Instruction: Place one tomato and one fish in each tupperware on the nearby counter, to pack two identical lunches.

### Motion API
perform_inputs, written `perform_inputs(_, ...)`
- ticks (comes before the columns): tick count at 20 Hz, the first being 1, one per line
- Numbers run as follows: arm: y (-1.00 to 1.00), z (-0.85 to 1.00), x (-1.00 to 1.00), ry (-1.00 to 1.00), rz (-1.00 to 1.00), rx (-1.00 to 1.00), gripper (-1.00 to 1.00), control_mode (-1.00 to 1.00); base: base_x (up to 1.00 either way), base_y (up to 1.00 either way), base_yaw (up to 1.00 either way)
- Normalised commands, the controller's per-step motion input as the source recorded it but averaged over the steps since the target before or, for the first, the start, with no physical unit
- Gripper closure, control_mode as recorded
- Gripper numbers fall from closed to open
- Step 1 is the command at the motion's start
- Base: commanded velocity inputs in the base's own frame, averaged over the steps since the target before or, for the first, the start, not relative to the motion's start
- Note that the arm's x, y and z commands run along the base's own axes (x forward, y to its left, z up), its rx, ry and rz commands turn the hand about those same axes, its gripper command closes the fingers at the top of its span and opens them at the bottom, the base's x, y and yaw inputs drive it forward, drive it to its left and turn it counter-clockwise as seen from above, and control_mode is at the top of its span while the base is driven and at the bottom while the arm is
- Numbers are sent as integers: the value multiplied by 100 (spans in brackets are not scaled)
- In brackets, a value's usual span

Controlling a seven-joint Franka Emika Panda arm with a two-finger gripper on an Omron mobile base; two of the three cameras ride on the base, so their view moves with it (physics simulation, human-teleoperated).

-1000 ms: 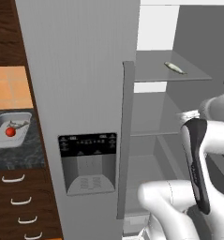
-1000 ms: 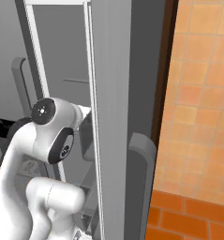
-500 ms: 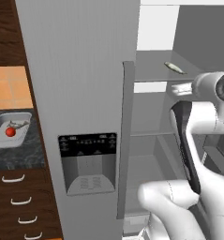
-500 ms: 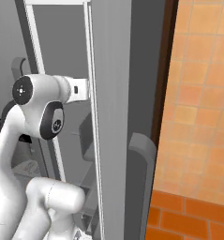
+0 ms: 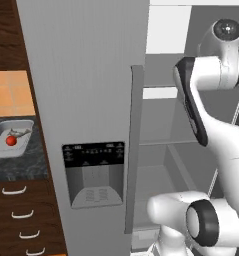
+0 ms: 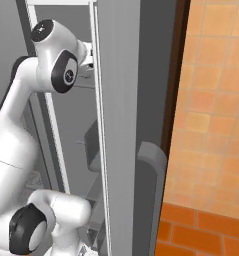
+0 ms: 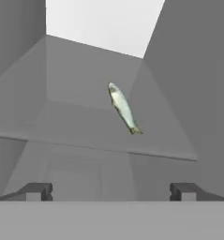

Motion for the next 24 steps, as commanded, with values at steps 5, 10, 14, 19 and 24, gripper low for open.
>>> perform_inputs(5, -57, -37, 91, 2, -1, 20, -100, -100, 0, 0, 0)
perform_inputs(10, -3, -31, 90, 5, -1, 10, -100, -100, 0, 0, 0)
perform_inputs(14, -14, -45, 85, 7, 0, 12, -100, -100, 0, 0, 0)
perform_inputs(19, -53, -20, 71, 3, 0, 2, -100, -100, 0, 0, 0)
perform_inputs(24, -32, -17, 45, 0, 0, 0, -100, -100, 0, 0, 0)
